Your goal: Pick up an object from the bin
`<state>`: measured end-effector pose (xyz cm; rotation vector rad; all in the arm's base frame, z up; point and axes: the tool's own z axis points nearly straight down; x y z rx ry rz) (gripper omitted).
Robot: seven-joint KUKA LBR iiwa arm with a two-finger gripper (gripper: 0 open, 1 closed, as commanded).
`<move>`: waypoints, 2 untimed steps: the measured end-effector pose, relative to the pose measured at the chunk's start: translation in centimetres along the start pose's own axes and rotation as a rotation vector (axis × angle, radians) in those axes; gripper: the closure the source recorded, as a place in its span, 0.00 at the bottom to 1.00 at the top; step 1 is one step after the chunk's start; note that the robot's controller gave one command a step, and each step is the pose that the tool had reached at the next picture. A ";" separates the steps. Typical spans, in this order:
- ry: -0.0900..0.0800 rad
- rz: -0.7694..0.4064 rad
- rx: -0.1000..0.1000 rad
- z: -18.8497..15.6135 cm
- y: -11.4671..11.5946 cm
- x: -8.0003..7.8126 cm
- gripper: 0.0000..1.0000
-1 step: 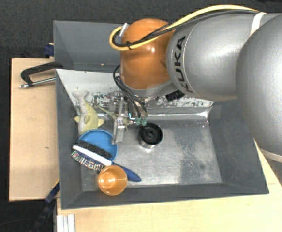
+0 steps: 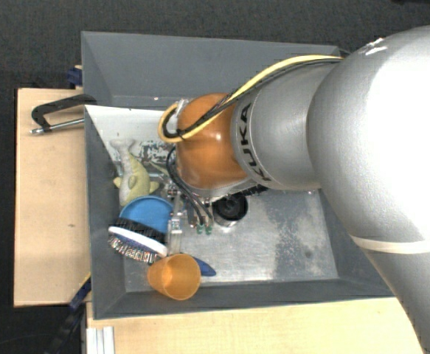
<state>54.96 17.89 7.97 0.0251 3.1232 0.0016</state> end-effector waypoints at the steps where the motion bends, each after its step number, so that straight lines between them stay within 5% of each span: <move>1: 0.003 0.001 -0.002 -0.3 0.1 0.0 1.00; 2: 0.006 0.088 -0.005 -16.7 0.5 1.0 1.00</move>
Offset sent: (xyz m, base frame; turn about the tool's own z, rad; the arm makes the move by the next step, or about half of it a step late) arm 0.0000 0.0000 0.0000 0.0000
